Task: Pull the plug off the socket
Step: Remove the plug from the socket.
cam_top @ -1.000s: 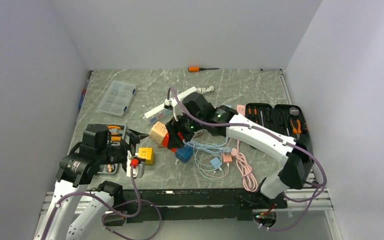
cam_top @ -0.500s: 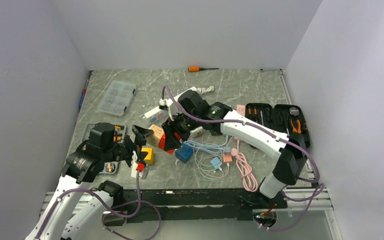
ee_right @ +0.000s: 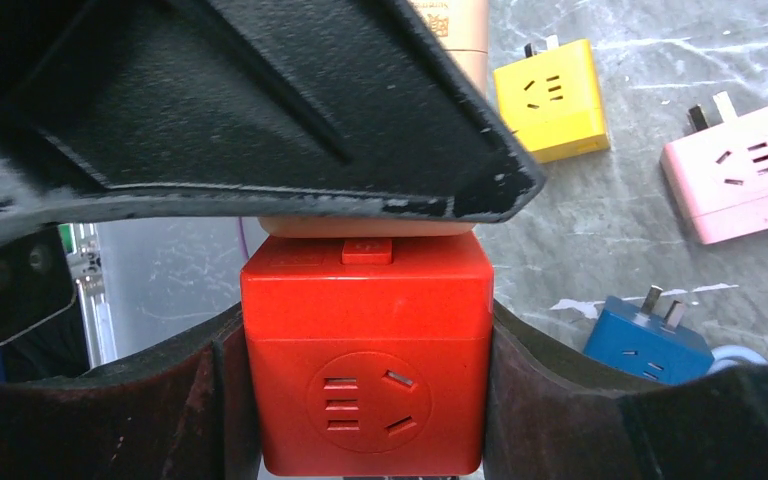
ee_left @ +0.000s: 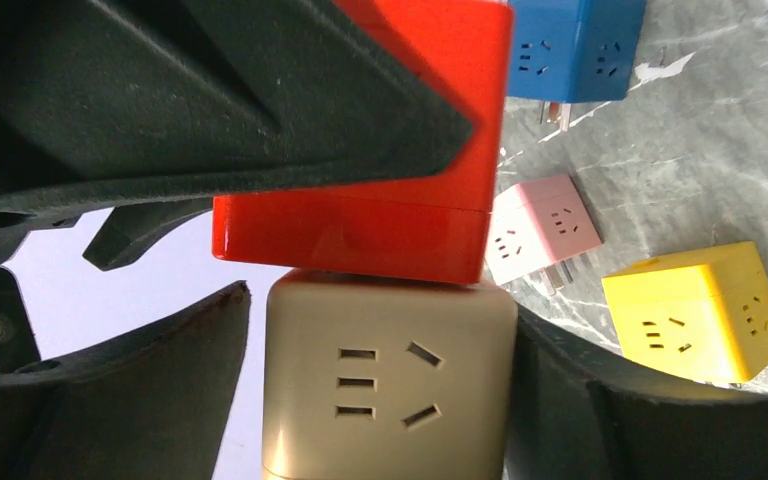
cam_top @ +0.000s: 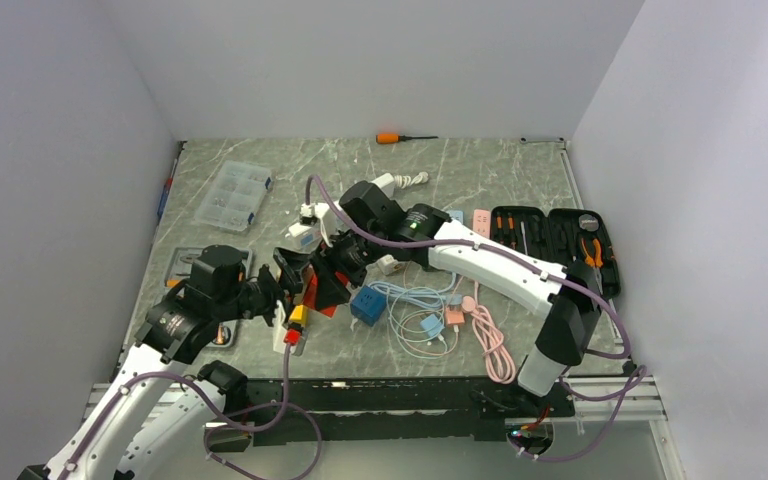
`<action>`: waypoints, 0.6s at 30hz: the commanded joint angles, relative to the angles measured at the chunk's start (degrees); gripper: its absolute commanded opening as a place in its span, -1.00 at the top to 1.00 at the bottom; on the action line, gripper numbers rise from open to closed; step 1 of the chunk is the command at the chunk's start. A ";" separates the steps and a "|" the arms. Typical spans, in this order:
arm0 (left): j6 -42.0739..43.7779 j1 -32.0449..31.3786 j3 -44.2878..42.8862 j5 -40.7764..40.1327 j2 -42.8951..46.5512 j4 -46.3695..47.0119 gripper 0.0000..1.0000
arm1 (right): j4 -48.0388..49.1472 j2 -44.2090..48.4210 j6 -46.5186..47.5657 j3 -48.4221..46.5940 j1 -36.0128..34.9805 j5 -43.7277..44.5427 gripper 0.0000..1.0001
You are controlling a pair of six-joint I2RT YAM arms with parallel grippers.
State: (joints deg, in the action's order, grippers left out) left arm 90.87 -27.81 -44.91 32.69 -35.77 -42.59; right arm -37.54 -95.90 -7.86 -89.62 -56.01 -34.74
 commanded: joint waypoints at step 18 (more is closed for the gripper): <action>-4.76 -1.14 -1.27 -2.03 0.08 7.10 1.00 | 9.09 0.82 -1.95 2.48 -0.81 -1.21 -0.59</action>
State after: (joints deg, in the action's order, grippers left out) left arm 89.27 -28.60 -43.64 29.56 -35.90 -40.80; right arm -34.52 -95.90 -8.78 -88.03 -56.36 -35.46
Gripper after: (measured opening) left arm 0.638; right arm 0.765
